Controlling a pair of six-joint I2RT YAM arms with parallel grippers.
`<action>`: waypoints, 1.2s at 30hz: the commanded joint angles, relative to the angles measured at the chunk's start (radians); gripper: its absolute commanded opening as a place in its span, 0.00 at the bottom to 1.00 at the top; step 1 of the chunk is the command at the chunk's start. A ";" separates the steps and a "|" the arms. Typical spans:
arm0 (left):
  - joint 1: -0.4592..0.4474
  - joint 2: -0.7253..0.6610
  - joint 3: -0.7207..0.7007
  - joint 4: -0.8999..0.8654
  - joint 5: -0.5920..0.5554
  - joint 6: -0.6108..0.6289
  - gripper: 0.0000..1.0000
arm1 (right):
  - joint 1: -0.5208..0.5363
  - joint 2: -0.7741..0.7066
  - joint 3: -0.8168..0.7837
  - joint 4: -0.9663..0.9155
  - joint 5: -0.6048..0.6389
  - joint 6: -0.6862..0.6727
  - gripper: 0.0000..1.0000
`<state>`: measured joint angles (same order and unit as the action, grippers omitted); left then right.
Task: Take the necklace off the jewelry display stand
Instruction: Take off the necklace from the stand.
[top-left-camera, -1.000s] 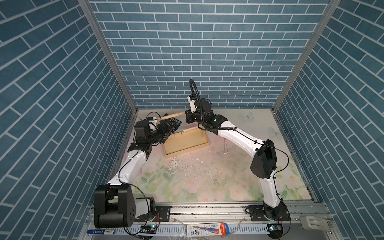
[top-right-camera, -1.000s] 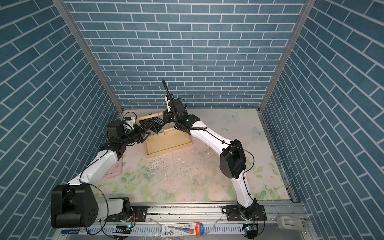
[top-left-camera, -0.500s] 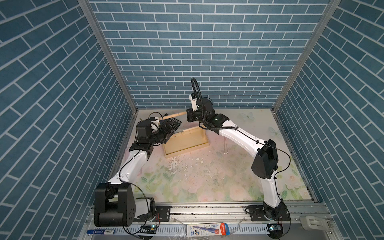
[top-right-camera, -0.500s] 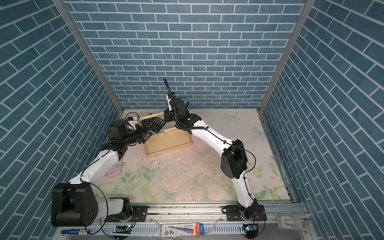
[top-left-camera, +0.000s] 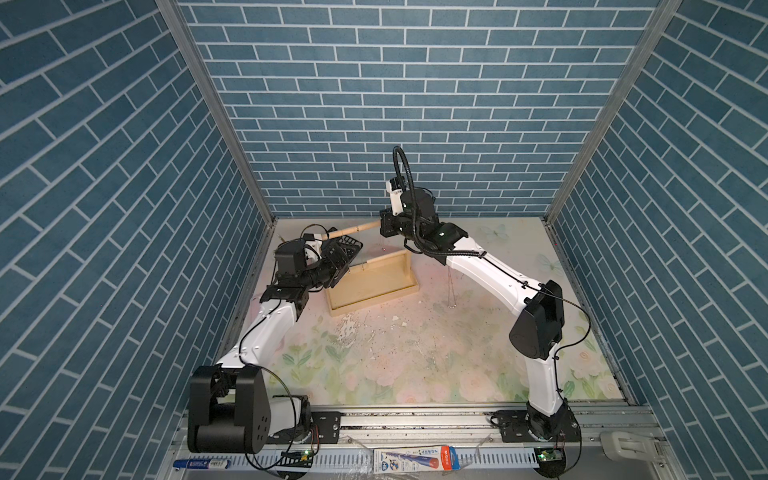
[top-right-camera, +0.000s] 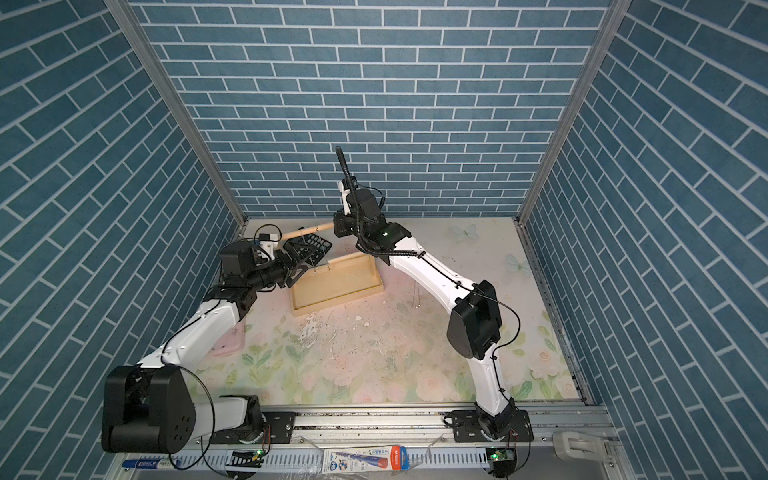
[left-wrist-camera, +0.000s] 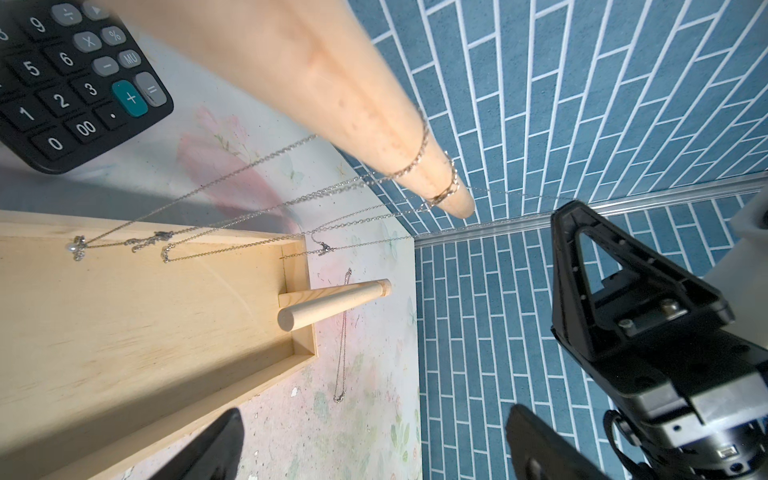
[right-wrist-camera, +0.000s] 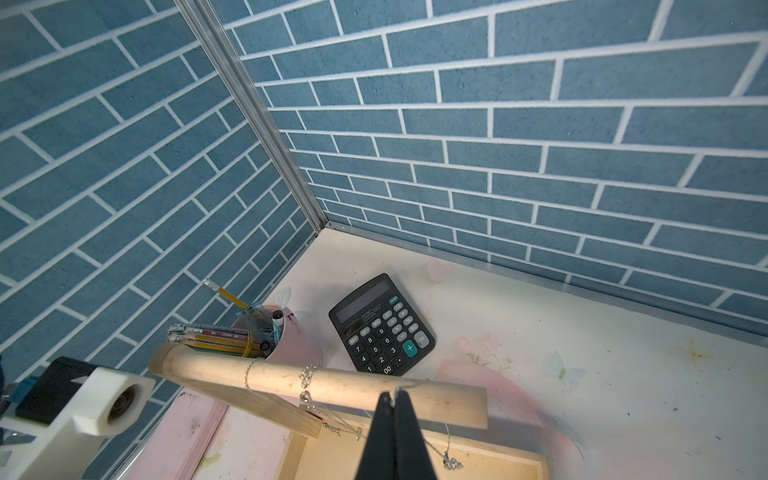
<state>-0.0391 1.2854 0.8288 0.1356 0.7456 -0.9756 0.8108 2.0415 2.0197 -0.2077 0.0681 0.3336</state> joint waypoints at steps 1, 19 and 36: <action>-0.008 0.005 0.018 0.003 0.006 0.023 0.99 | -0.011 -0.062 -0.014 0.017 0.019 -0.026 0.00; -0.060 0.011 0.037 -0.016 0.008 0.066 0.99 | -0.074 -0.133 -0.084 0.038 0.024 -0.030 0.00; -0.192 0.013 0.094 -0.094 -0.053 0.165 0.99 | -0.130 -0.252 -0.188 0.051 0.032 -0.056 0.00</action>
<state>-0.1978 1.2907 0.8902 0.0692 0.7212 -0.8555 0.6907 1.8370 1.8488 -0.1848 0.0864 0.3111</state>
